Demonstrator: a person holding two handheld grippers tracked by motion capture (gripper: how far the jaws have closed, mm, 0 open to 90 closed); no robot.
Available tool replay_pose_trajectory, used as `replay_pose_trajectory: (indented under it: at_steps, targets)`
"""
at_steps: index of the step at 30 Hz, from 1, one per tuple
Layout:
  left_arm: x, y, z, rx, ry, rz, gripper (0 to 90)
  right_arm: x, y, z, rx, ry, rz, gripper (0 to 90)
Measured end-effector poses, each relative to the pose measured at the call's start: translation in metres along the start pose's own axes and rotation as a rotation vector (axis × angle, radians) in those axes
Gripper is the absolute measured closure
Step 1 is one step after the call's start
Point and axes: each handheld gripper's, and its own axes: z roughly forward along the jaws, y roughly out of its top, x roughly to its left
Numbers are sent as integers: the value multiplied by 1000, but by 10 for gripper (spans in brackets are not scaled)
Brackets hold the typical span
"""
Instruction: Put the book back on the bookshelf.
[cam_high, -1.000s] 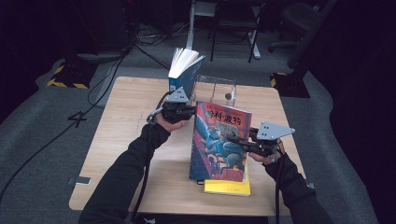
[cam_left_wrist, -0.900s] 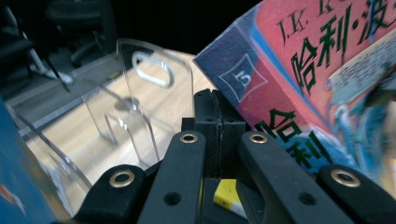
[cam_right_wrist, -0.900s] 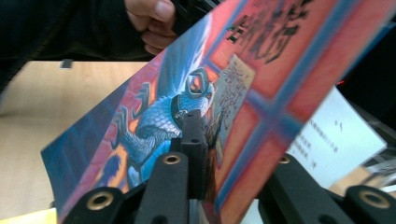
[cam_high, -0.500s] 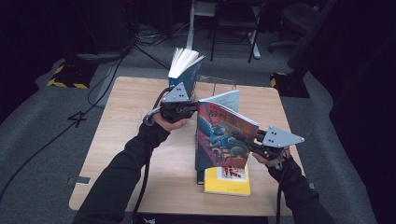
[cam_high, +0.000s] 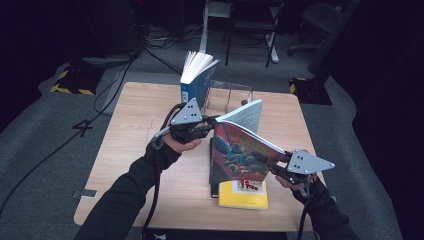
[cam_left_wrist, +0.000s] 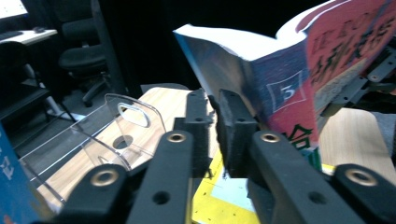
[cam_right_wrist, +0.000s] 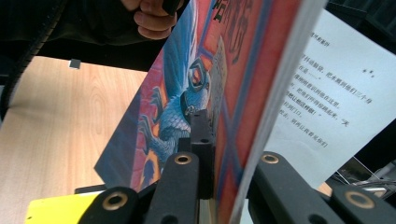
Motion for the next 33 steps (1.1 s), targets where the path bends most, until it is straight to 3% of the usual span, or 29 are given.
replay_pose_trajectory:
  at_steps: [8,20,33]
  targets:
    - [-14,-10,-7,26,1,8,719,7,0,-7,-6,3,-6,844]
    - [-29,-41,-13,71,-41,-15,662,14,0,-12,-10,10,-7,844]
    - [-43,-72,-17,148,-40,-18,628,18,0,-14,-14,8,1,843]
